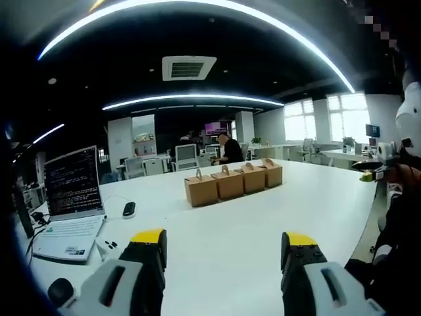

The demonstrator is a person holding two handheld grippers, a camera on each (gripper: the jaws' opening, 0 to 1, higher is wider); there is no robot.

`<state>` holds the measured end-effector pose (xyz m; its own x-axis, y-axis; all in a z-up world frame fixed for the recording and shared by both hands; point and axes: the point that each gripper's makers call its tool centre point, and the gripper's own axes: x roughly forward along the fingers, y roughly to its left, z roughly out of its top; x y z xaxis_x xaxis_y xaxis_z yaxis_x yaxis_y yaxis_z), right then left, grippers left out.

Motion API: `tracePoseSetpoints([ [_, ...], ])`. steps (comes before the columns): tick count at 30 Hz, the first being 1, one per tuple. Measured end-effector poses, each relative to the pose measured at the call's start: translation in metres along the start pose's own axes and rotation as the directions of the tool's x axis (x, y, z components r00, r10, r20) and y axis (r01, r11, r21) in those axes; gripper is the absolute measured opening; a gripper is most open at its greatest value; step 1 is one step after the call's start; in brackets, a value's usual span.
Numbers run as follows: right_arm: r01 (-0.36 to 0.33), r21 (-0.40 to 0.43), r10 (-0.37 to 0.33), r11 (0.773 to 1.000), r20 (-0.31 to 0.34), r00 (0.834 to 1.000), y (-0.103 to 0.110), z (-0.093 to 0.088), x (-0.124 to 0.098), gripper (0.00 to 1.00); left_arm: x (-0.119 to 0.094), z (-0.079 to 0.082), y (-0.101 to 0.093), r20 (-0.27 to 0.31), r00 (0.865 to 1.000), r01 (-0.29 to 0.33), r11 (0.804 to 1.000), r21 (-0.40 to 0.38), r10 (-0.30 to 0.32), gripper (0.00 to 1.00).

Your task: Pick up one paper box from the group, open the paper box, and remove the item inside

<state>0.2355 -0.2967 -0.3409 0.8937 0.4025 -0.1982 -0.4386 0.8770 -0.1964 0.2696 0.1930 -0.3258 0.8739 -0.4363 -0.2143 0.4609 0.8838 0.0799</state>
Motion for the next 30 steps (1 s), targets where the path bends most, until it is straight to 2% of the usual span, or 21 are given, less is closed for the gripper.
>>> tracePoseSetpoints([
  [14,0.007,-0.006,-0.007,1.000,-0.010,1.000,-0.002,0.004,-0.001,0.68,0.002,0.001,0.002,-0.015,1.000,0.004,1.000,0.007,-0.004,0.71],
  [23,-0.004,-0.033,0.002,0.999,-0.052,0.999,-0.004,0.010,0.005,0.68,0.004,0.001,0.014,-0.051,0.999,-0.002,1.000,0.001,0.002,0.70],
  [30,-0.017,-0.077,0.010,0.997,-0.082,0.997,-0.009,0.016,0.009,0.69,0.008,0.012,0.023,-0.061,0.998,-0.019,1.000,0.015,0.020,0.69],
])
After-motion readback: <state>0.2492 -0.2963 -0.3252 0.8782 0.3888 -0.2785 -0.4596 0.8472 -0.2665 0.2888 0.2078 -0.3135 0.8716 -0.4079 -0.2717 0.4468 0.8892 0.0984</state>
